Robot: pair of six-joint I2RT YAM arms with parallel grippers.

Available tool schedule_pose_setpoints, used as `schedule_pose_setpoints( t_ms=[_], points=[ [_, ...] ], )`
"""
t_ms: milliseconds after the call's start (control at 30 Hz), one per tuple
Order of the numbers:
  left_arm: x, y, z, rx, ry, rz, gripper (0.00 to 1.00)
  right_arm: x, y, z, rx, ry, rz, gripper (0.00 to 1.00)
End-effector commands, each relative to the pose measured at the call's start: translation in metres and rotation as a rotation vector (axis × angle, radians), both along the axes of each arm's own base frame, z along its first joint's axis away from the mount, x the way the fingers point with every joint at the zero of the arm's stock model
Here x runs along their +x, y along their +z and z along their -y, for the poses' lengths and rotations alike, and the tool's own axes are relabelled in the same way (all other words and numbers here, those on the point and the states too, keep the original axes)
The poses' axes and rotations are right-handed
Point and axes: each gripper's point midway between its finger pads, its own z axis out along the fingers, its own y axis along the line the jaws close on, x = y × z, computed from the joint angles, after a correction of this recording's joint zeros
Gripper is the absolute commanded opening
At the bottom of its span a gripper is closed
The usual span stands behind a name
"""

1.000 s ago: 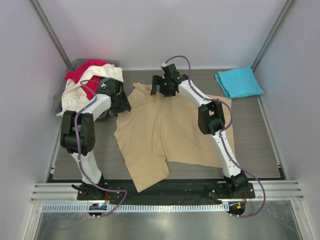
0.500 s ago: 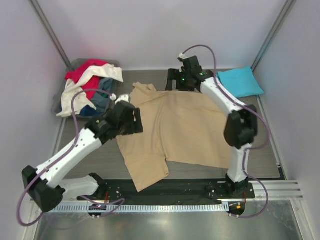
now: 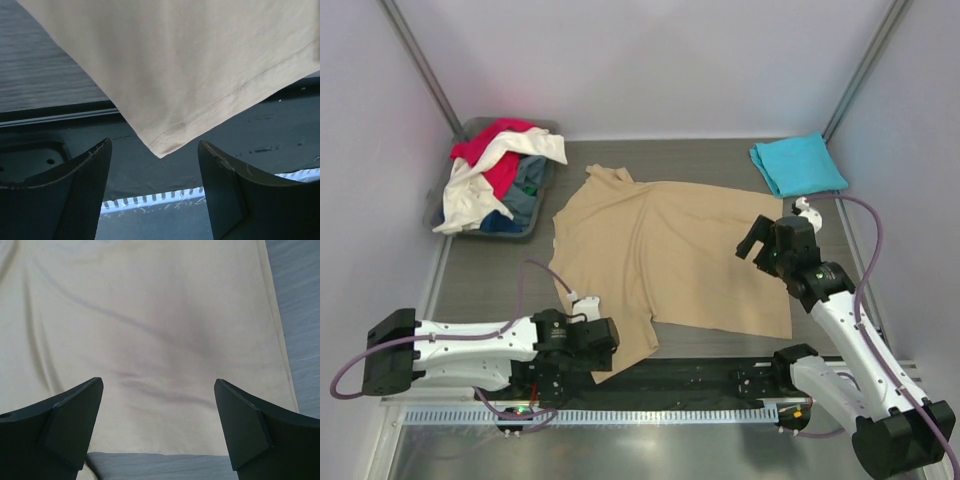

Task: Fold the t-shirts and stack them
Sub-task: Fold the tshirt

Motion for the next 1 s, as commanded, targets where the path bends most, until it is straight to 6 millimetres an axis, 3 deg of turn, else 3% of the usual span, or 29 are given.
schedule_pose_setpoints(
  t_ms=[0,133,233,300,333,400,433,500,533,567,733,867,967],
  points=[
    [-0.009,-0.006,0.04,-0.16,0.081,-0.046,0.7,-0.013,-0.014,-0.001,0.028,-0.019,-0.057,1.0],
    [-0.015,-0.026,0.04,-0.126,0.073,-0.044,0.67,-0.02,-0.017,0.005,0.02,-0.049,-0.061,1.0],
    [-0.008,-0.036,0.04,-0.11,0.08,-0.01,0.53,-0.023,-0.025,0.004,0.043,-0.066,-0.079,1.0],
    [-0.002,-0.032,0.041,-0.115,0.08,0.025,0.32,-0.03,-0.038,0.001,0.073,-0.085,-0.126,1.0],
    [0.006,-0.025,0.042,-0.13,0.089,0.066,0.16,-0.04,-0.051,0.003,0.077,-0.11,-0.181,1.0],
    [0.014,-0.012,0.034,-0.103,0.092,0.113,0.01,-0.053,-0.058,0.004,0.114,-0.157,-0.212,1.0],
    [0.021,-0.002,0.03,-0.112,0.11,0.142,0.0,-0.064,-0.073,0.005,0.151,-0.207,-0.251,1.0],
    [0.034,0.01,0.01,-0.066,0.118,0.203,0.0,-0.074,-0.079,0.006,0.198,-0.243,-0.227,1.0],
    [0.043,0.013,0.003,-0.063,0.147,0.215,0.0,-0.083,-0.096,0.007,0.204,-0.264,-0.259,1.0],
    [0.048,0.023,0.001,-0.108,0.158,0.229,0.0,-0.085,-0.101,0.004,0.208,-0.243,-0.267,1.0],
    [0.084,0.037,-0.029,-0.13,0.202,0.267,0.0,-0.092,-0.124,-0.006,0.165,-0.232,-0.379,1.0],
    [0.107,0.042,-0.034,-0.149,0.207,0.26,0.0,-0.094,-0.148,-0.008,0.147,-0.263,-0.429,0.97],
    [0.114,0.038,-0.024,-0.192,0.195,0.214,0.0,-0.08,-0.152,-0.003,0.104,-0.278,-0.405,0.95]
  ],
)
